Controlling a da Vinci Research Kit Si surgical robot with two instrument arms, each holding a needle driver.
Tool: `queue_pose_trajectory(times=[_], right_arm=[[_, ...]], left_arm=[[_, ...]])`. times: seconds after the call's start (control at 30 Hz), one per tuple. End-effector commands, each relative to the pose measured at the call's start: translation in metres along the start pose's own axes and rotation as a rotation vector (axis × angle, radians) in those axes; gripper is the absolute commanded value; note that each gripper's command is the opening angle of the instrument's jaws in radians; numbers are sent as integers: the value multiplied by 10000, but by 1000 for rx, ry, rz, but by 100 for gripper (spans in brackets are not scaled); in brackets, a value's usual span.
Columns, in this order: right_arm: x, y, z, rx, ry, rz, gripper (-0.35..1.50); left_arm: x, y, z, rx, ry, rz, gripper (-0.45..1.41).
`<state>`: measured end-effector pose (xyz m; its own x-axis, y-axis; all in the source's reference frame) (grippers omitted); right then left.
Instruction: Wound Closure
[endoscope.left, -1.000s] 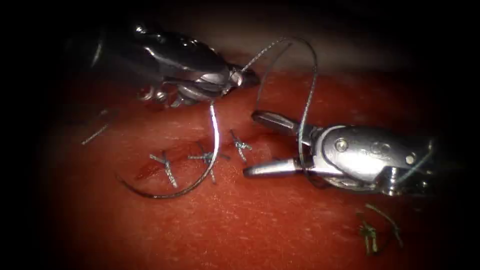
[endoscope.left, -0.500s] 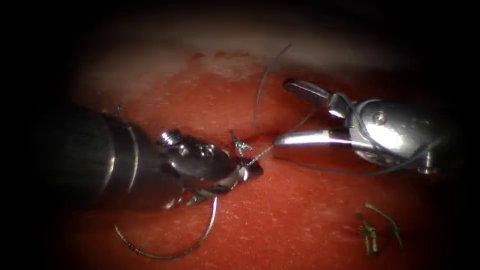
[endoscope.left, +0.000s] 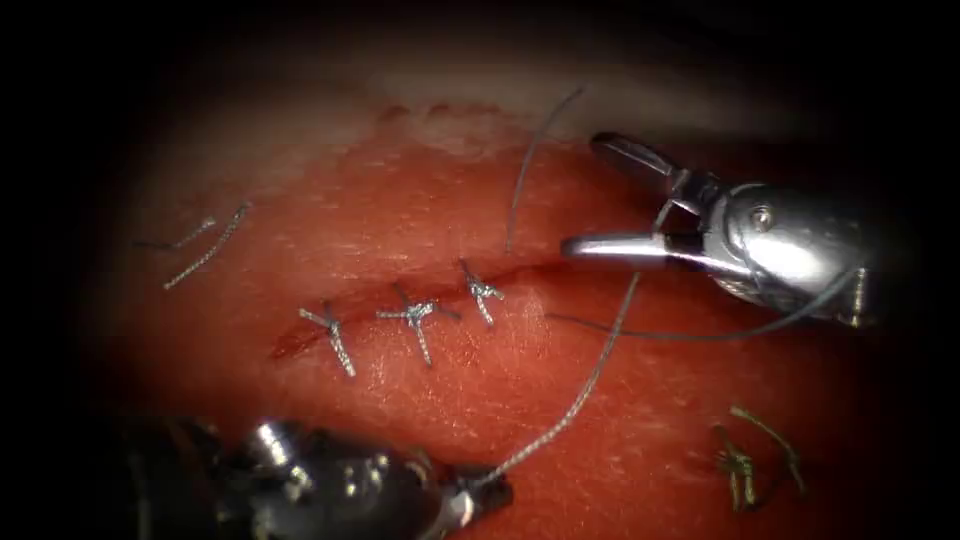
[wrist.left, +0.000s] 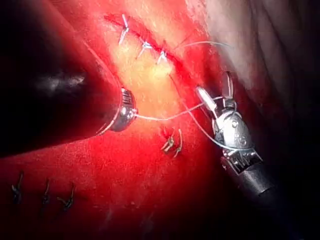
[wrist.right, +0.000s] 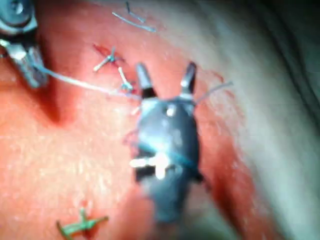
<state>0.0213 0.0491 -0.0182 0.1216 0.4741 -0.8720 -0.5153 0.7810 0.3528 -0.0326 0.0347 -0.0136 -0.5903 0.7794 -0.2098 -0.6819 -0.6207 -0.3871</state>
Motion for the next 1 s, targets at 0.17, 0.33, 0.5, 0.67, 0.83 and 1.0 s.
queue_pose_trajectory(times=[0.17, 0.33, 0.5, 0.67, 0.83, 1.0], right_arm=[[-12, 0, 8, 1, -7, -5, 118], [-15, 2, 9, -3, -13, -7, 118], [-15, 3, 9, -5, -19, -9, 118], [-15, 1, 13, -5, -18, -8, 118], [-14, -2, 16, -5, -18, -8, 118], [-14, -3, 17, -3, -17, -7, 118]], left_arm=[[-18, 2, -12, 8, 3, 10, -35], [-27, 6, -21, 13, 5, 12, -35], [-39, 19, -35, 8, 4, 16, -35], [-44, 15, -55, 20, 12, 17, -35], [-42, 15, -57, 22, 18, 15, -35], [-44, 16, -60, 21, 17, 15, -35]])
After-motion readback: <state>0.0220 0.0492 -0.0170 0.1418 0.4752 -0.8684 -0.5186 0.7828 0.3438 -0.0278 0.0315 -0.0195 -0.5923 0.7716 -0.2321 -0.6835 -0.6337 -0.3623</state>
